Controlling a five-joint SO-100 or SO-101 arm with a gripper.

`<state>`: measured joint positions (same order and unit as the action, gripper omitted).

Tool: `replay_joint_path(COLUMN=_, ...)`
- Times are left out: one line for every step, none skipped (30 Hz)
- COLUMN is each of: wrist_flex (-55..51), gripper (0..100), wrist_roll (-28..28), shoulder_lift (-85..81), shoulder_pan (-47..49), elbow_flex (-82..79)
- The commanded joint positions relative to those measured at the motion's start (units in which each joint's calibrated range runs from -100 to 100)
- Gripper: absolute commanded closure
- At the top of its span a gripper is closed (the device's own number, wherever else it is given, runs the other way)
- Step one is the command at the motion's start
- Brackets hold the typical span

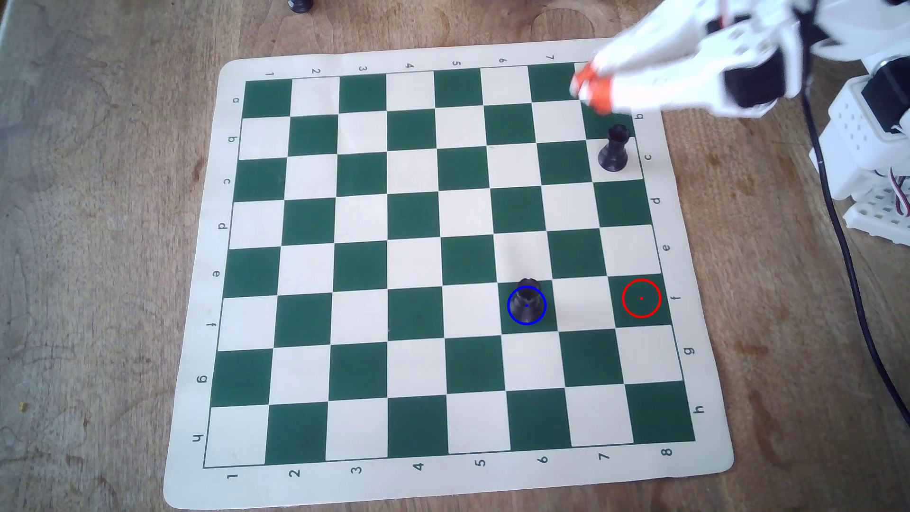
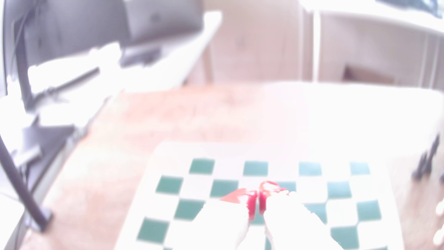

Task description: Move the chess piece from red to blue

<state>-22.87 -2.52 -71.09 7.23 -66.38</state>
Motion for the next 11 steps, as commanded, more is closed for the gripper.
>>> replay_joint_path(wrist_flex=20.2, gripper=100, wrist_roll=3.4, shoulder_lift=-15.9, shoulder_pan=-4.8, elbow_flex=-6.1)
replay_joint_path(wrist_flex=24.3, gripper=100, wrist_roll=3.9, shoulder_lift=-17.5, shoulder_pan=-5.1, elbow_flex=-8.2)
replay_joint_path(wrist_flex=27.3, gripper=100, wrist_roll=4.0, shoulder_lift=-18.8, shoulder_pan=-5.2, elbow_flex=-9.8)
replay_joint_path(wrist_flex=29.7, gripper=100, wrist_roll=4.0, shoulder_lift=-20.0, shoulder_pan=-5.2, elbow_flex=-11.1)
replay_joint_path(wrist_flex=37.0, gripper=100, wrist_roll=4.2, shoulder_lift=-21.6, shoulder_pan=-5.1, elbow_flex=-14.6)
replay_joint_path(wrist_flex=42.6, gripper=100, wrist_roll=4.9, shoulder_lift=-22.0, shoulder_pan=-5.1, elbow_flex=-17.0)
replay_joint_path(wrist_flex=48.3, gripper=100, wrist_roll=5.8, shoulder_lift=-21.9, shoulder_pan=-5.2, elbow_flex=-19.2)
replay_joint_path(wrist_flex=54.8, gripper=100, wrist_roll=6.8, shoulder_lift=-21.5, shoulder_pan=-5.2, elbow_flex=-21.3)
replay_joint_path(wrist_flex=59.8, gripper=100, wrist_roll=7.3, shoulder_lift=-20.9, shoulder_pan=-5.2, elbow_flex=-22.6)
replay_joint_path(wrist_flex=68.5, gripper=100, wrist_roll=7.3, shoulder_lift=-20.7, shoulder_pan=-6.0, elbow_flex=-25.5)
replay_joint_path(wrist_flex=73.6, gripper=100, wrist_roll=7.3, shoulder_lift=-20.8, shoulder_pan=-6.2, elbow_flex=-27.6)
